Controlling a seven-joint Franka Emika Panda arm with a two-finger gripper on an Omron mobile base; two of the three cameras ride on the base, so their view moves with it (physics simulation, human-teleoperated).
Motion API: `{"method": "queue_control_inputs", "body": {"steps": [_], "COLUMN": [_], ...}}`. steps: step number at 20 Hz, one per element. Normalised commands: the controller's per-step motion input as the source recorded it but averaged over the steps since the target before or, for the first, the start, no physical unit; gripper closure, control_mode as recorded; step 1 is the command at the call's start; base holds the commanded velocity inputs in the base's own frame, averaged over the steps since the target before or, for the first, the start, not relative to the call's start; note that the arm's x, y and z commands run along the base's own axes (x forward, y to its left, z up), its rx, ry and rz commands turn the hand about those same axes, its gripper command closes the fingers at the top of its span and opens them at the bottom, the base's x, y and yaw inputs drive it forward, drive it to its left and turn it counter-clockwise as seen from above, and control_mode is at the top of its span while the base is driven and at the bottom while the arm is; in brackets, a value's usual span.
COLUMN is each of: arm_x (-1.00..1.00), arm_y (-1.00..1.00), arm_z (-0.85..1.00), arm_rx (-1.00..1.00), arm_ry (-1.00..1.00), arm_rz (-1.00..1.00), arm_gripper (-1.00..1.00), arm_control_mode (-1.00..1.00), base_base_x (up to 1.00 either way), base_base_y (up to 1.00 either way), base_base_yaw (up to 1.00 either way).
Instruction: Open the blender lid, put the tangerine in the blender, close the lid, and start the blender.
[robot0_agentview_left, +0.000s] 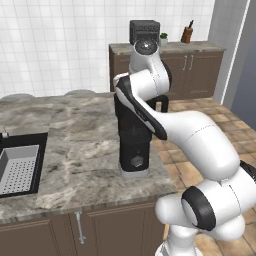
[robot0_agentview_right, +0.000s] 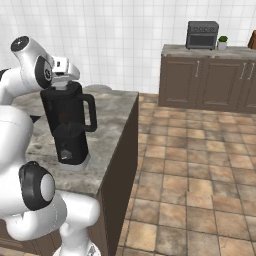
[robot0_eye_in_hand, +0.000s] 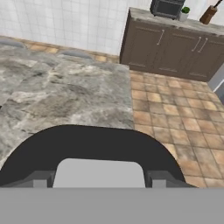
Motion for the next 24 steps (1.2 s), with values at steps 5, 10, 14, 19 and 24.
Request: {"method": "queue_control_inputs", "body": {"steps": [5, 10, 14, 19, 24], "arm_x": [0.0, 0.0, 0.0, 0.0, -0.04], "arm_y": [0.06, 0.03, 0.0, 0.0, 0.0], "arm_z": [-0.27, -0.44, -0.06, 0.0, 0.09], "arm_rx": [-0.03, -0.05, 0.0, 0.0, -0.02], "arm_ry": [0.02, 0.04, 0.0, 0.0, 0.0], "arm_rz": [0.0, 0.0, 0.0, 0.0, -0.01], "arm_gripper": [1.0, -1.0, -1.0, -1.0, -1.0], "arm_control_mode": [-1.0, -1.0, -1.0, -1.0, -1.0], "base_base_x": [0.0, 0.0, 0.0, 0.0, 0.0], "base_base_y": [0.0, 0.0, 0.0, 0.0, 0.0], "base_base_yaw": [0.0, 0.0, 0.0, 0.0, 0.0]}}
